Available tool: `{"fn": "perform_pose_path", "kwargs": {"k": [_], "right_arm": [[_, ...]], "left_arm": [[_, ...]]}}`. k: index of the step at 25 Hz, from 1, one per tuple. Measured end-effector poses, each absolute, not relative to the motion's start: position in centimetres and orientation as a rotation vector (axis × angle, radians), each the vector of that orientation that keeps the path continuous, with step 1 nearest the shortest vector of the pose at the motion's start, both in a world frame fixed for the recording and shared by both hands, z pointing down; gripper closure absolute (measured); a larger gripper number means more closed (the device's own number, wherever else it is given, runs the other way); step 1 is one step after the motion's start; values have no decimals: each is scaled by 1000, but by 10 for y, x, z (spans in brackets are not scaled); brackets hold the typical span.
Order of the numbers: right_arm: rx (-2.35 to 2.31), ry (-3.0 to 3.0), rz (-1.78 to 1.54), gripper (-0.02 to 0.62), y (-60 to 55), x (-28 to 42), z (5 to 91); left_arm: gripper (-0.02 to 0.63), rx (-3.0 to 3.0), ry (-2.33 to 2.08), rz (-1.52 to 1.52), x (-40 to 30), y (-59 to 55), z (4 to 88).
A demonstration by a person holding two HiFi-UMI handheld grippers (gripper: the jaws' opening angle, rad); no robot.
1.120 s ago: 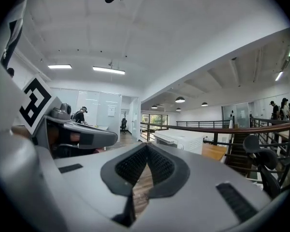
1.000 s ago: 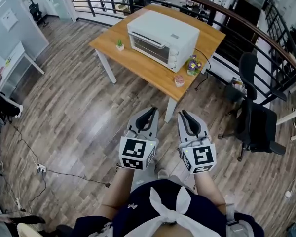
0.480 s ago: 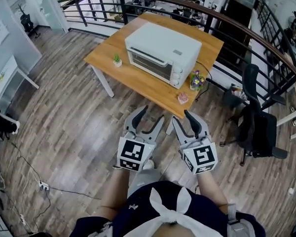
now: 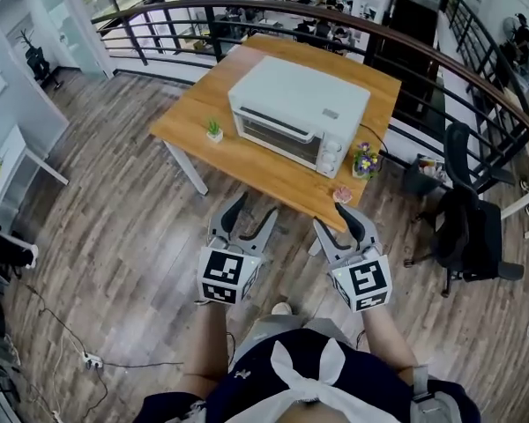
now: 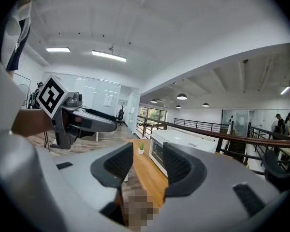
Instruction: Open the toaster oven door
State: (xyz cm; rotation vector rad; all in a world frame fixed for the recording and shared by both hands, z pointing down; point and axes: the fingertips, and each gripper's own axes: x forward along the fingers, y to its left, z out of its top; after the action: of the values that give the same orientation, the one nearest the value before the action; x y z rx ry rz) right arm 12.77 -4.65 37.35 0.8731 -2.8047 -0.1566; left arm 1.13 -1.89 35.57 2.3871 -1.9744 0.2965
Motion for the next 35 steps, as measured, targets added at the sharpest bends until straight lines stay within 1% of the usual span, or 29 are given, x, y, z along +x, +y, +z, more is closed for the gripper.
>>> {"fn": "perform_pose_path", "kwargs": {"k": [5, 10, 20, 26, 29, 35], "right_arm": [[908, -2771, -160, 408, -60, 117, 379], [925, -2729, -150, 408, -80, 111, 388], [939, -2678, -131, 403, -154, 66, 409], [921, -2634, -149, 399, -197, 40, 411], [902, -2614, -178, 411, -212, 31, 411], [834, -2534, -180, 410, -243, 12, 433]], "left_arm": [[368, 2394, -1966, 347, -20, -40, 359], [368, 2423, -1925, 449, -37, -59, 369], [368, 2411, -1863, 556, -84, -124, 395], [368, 2391, -1838, 752, -119, -174, 408], [368, 2405, -1795, 855, -128, -194, 415], [368, 2459, -1685, 1025, -133, -234, 430]]}}
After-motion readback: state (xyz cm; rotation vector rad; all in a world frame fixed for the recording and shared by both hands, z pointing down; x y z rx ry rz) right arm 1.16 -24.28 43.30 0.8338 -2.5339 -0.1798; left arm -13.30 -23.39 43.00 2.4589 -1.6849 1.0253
